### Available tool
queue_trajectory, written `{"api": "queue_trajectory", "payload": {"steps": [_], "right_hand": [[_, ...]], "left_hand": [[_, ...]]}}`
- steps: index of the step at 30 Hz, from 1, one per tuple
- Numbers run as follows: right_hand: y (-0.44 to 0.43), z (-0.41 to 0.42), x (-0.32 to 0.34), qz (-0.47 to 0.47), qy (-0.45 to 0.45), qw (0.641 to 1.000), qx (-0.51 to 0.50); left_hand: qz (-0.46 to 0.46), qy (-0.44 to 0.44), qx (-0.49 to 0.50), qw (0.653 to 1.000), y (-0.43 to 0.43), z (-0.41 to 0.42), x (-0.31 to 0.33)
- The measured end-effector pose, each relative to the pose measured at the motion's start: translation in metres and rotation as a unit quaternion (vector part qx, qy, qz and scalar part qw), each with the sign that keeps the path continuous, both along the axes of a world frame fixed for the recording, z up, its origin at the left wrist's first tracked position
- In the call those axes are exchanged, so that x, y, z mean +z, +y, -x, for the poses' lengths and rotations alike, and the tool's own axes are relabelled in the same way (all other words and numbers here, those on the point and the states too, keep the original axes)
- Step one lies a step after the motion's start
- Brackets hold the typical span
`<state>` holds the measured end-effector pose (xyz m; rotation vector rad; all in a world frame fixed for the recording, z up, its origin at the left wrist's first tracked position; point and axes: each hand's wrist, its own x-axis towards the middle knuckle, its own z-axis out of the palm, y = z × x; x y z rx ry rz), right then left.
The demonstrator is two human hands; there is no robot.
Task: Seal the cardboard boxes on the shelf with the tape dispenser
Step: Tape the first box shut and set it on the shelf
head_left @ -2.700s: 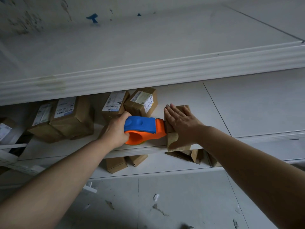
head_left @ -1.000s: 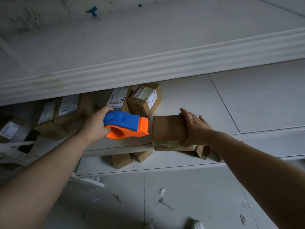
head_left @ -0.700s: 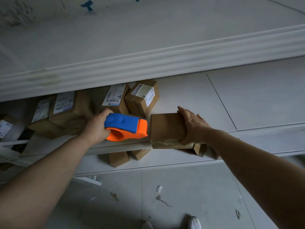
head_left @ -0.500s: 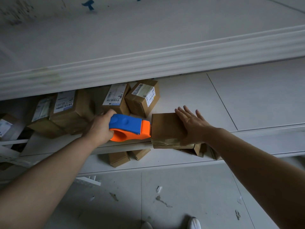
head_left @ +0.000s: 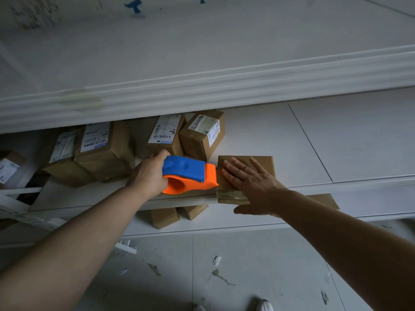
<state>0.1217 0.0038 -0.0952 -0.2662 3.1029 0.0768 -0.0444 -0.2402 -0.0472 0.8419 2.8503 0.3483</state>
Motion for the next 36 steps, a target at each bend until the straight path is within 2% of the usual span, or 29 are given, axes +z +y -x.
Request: {"api": "queue_trajectory", "payload": {"steps": [5,8,10,12,14,16,17,19,22,25,27,31,36], "right_hand": [[-0.014,0.013,0.008,0.061,-0.016,0.994,-0.084],[-0.017,0.035,0.02,0.041,-0.093,0.982,-0.161],[-0.017,0.044,0.024,0.037,-0.119,0.977,-0.171],[-0.013,0.043,0.031,0.058,-0.103,0.978,-0.17],[-0.006,0.038,0.04,0.156,-0.068,0.97,-0.175],[0.0,0.03,0.045,0.314,-0.042,0.933,-0.172],[0.002,0.025,0.044,0.378,-0.041,0.908,-0.175],[0.008,0.011,0.037,0.438,-0.049,0.878,-0.187],[0.016,-0.003,0.035,0.446,-0.044,0.872,-0.197],[0.022,-0.002,0.05,0.384,-0.02,0.911,-0.15],[0.024,0.002,0.056,0.361,-0.025,0.923,-0.13],[0.028,0.001,0.048,0.381,-0.014,0.913,-0.146],[0.049,-0.012,0.041,0.411,-0.028,0.895,-0.172]], "left_hand": [[0.005,-0.011,-0.002,1.0,-0.002,-0.002,0.001],[0.008,-0.012,-0.01,1.0,-0.003,-0.005,0.006],[-0.003,-0.015,-0.015,1.0,-0.006,-0.009,0.011],[-0.037,-0.015,-0.011,0.999,-0.011,-0.014,0.017],[-0.099,-0.006,-0.001,0.995,-0.014,-0.019,0.026],[-0.156,-0.006,-0.002,0.988,-0.01,-0.025,0.037],[-0.165,-0.011,-0.007,0.986,-0.005,-0.028,0.043],[-0.145,-0.01,-0.026,0.989,0.008,-0.037,0.051],[-0.098,0.035,-0.041,0.994,0.027,-0.05,0.06],[-0.04,0.084,-0.048,0.995,0.042,-0.059,0.071],[-0.013,0.097,-0.057,0.994,0.048,-0.061,0.076],[-0.024,0.076,-0.046,0.996,0.046,-0.058,0.077],[-0.073,0.042,0.024,0.996,0.005,-0.033,0.071]]}}
